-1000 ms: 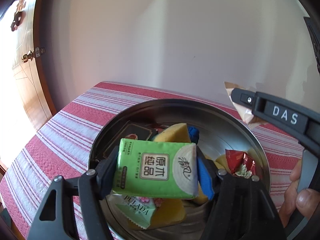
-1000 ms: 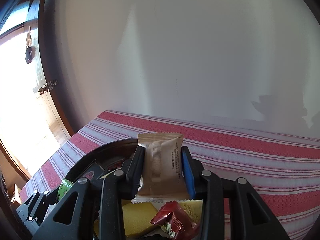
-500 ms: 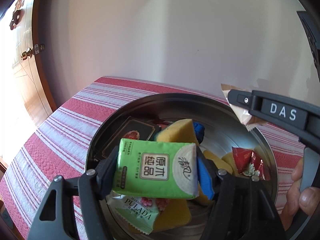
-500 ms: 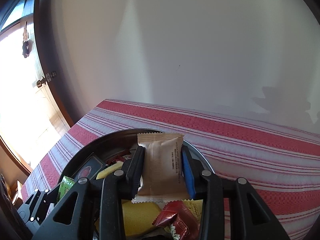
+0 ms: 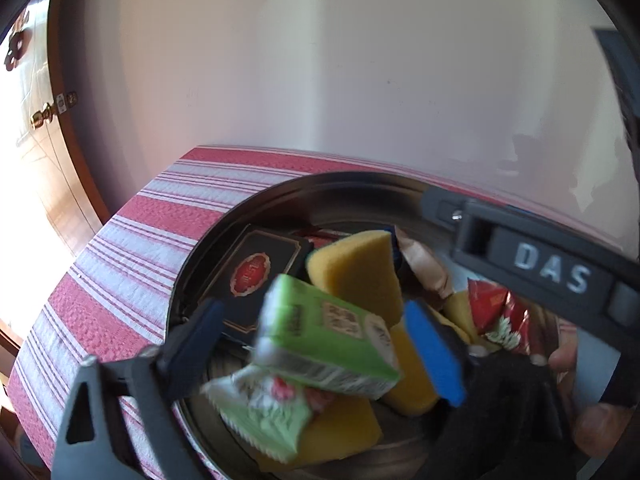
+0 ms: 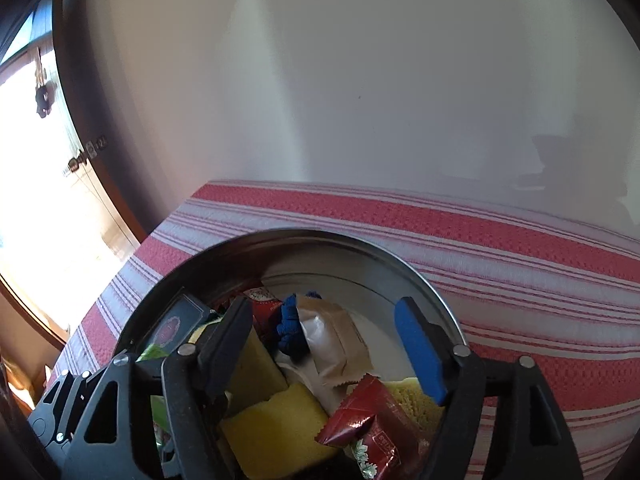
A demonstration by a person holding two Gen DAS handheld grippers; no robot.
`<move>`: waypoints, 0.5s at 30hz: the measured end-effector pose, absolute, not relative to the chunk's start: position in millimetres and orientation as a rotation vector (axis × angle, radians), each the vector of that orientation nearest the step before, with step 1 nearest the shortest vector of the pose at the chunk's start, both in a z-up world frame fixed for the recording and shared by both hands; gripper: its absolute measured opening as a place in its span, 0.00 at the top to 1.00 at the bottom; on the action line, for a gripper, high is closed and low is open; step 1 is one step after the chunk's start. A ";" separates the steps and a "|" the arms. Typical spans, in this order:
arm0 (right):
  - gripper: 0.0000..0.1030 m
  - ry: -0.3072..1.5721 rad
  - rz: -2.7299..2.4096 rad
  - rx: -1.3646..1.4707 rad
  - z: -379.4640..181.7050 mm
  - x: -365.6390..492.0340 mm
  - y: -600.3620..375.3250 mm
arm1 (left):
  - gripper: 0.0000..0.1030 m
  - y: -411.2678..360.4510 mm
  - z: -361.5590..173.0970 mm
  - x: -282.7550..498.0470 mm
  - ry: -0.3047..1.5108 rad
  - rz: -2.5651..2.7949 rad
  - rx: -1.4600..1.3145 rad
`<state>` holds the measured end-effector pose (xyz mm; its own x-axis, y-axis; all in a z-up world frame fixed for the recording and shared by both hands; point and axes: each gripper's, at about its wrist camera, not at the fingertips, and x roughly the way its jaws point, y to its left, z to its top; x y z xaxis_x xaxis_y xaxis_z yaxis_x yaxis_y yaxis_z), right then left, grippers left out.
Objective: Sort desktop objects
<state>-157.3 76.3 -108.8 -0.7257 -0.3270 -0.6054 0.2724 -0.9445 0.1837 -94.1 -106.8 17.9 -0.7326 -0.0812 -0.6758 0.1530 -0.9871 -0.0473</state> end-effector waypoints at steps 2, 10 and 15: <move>0.18 -0.176 -2.669 0.895 -104.1 -148.8 84.2 | 0.00 -108.8 20.7 -91.4 0.175 -2.813 1.053; 0.09 -0.358 -2.697 0.841 -96.4 -112.7 104.7 | 0.00 -106.3 20.9 -82.8 0.123 -2.789 1.017; 0.07 -0.275 -2.749 0.850 -90.6 -82.8 100.9 | 0.00 -99.5 23.6 -67.7 0.071 -2.779 0.949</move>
